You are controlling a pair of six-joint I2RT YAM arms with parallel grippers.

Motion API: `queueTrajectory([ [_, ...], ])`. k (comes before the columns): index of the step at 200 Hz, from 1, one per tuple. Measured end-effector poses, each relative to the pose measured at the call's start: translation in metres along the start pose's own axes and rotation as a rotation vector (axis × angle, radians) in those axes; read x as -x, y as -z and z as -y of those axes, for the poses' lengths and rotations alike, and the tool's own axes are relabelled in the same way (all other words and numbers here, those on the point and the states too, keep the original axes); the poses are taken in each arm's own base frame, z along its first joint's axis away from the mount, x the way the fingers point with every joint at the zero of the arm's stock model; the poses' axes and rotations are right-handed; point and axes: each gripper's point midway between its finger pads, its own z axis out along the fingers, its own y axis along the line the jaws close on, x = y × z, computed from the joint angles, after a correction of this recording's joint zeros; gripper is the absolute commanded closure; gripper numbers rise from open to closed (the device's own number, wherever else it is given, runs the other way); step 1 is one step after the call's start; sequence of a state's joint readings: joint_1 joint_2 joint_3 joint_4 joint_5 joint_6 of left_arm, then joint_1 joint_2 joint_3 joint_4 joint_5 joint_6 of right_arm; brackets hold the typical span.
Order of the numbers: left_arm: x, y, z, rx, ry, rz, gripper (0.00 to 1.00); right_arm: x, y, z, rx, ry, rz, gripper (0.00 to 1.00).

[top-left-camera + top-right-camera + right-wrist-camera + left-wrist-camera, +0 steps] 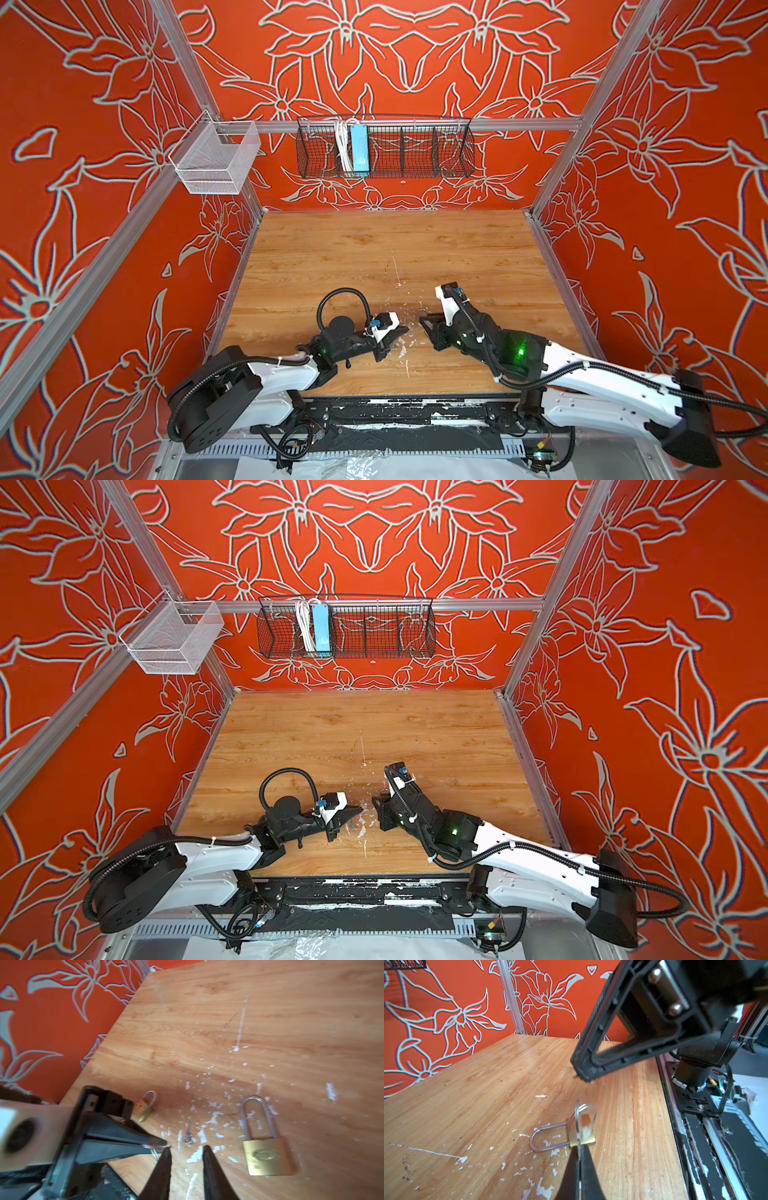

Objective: Unlock with the key

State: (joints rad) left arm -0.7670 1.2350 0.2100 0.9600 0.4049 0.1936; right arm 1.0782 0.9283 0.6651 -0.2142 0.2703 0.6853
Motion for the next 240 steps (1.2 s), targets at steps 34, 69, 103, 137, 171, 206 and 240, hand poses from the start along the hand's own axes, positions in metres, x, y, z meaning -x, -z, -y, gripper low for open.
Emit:
queueTrajectory([
  [34, -0.005, -0.003, -0.001, -0.008, -0.018, -0.047, 1.00, 0.008, 0.022, 0.018, -0.029, 0.017, 0.063, 0.39],
  [69, 0.001, -0.017, -0.006, -0.045, -0.018, -0.186, 1.00, 0.026, 0.047, 0.034, -0.035, 0.103, 0.175, 0.21],
  [103, 0.035, -0.033, -0.015, -0.078, 0.030, -0.285, 1.00, 0.015, 0.042, 0.046, -0.035, 0.223, 0.212, 0.21],
  [137, 0.000, -0.032, -0.006, -0.134, 0.114, -0.457, 1.00, -0.012, 0.036, 0.058, 0.011, 0.332, 0.246, 0.19],
  [171, -0.035, -0.021, 0.004, -0.164, 0.163, -0.608, 1.00, 0.006, 0.070, 0.045, 0.122, 0.372, 0.423, 0.15],
  [206, -0.030, -0.018, 0.015, -0.205, 0.142, -0.616, 1.00, 0.006, 0.080, 0.030, 0.210, 0.447, 0.448, 0.20],
  [240, -0.013, -0.013, 0.028, -0.252, 0.106, -0.559, 1.00, -0.036, 0.044, 0.017, 0.282, 0.563, 0.229, 0.31],
])
